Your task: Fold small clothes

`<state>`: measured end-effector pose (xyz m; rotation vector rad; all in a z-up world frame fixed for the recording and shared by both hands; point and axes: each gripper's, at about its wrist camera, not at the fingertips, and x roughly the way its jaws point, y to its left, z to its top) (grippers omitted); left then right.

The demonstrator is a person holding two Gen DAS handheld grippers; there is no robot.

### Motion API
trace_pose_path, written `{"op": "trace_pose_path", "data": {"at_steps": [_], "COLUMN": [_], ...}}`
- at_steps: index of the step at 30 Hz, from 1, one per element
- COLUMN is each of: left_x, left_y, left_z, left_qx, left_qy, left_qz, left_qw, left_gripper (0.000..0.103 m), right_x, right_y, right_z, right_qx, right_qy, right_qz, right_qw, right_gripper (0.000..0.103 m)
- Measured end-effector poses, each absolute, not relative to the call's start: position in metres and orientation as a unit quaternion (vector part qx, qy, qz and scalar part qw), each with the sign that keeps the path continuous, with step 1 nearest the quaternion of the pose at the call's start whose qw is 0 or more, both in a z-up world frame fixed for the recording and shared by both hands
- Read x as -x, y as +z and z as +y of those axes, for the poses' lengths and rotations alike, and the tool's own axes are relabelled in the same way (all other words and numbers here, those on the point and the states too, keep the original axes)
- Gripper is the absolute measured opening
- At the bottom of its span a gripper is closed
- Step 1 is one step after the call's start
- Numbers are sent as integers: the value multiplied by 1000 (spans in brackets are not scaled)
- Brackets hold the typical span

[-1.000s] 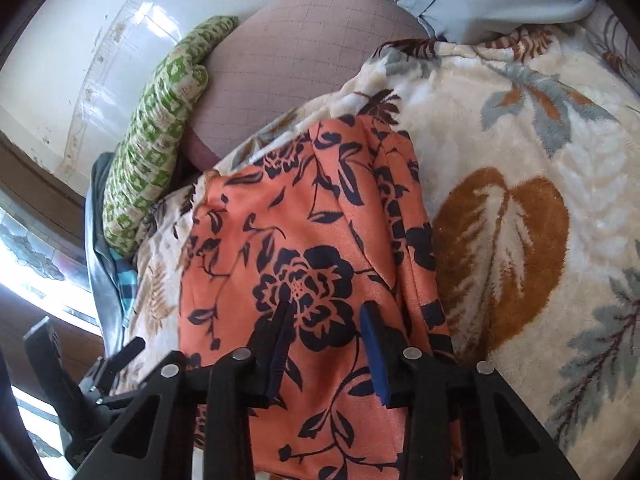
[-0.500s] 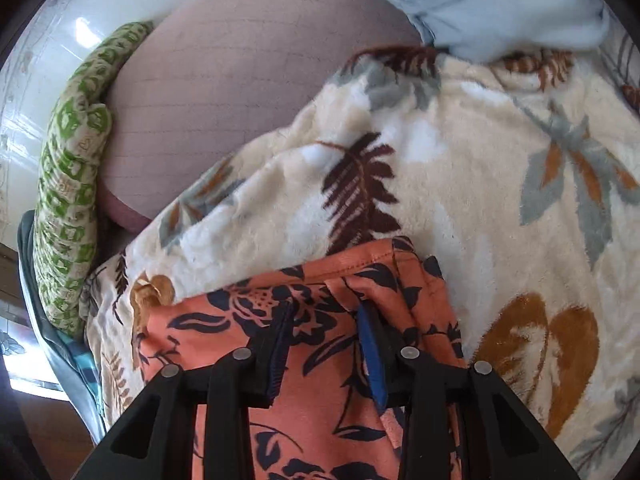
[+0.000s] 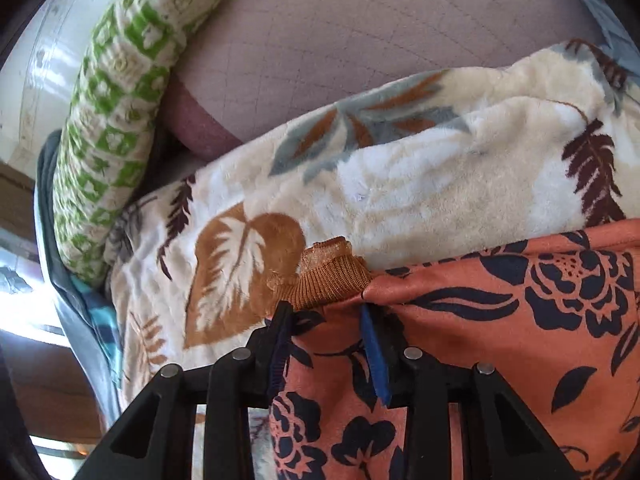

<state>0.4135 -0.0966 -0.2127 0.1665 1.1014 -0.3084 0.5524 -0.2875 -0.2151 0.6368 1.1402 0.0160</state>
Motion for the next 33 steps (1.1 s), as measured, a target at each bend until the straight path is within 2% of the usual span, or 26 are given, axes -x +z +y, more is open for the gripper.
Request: {"op": "trace_pose_path", "data": {"at_steps": [3,4,5,9,15,23,30,33], "left_x": [-416,-416,-416,-412,-403,-402,-434,-454], "left_y": [-204,-202,-200,-195,-198,-201,-207,-214], "left_z": [-89,-87,-85,-88,-113,-139,-142,-149], "left_qx": [-50,-40,-31,-23,-58,-99,-58,-15], "left_qy": [-149,-150,-151,-146,-138,-141,-165,-206], "left_qz": [509,506,501,482,451,434,468,503], "left_qw": [846,849,851,864,880,884,866,839], "left_gripper": [102,102,102,102,102,102,102,102], "right_x": [-513,-494,-474,-383,-315,-343,-367,-376], "right_y": [-184,-177,-168,-145,-170,-198,-213,-222], "right_z": [-314,-327,-342,-401,-449,-449,-451,-454], "right_qx": [-306,-320,-331,-351,-355,-352,-367,-376], "right_qy": [29,35,34,-6,-60,-34,-23,-13], "right_qz": [487,475,457,398,410,428,425,429], "right_qw": [818,819,825,848,838,832,827,821], "right_gripper": [42,48,59,72,73,73,73,76]}}
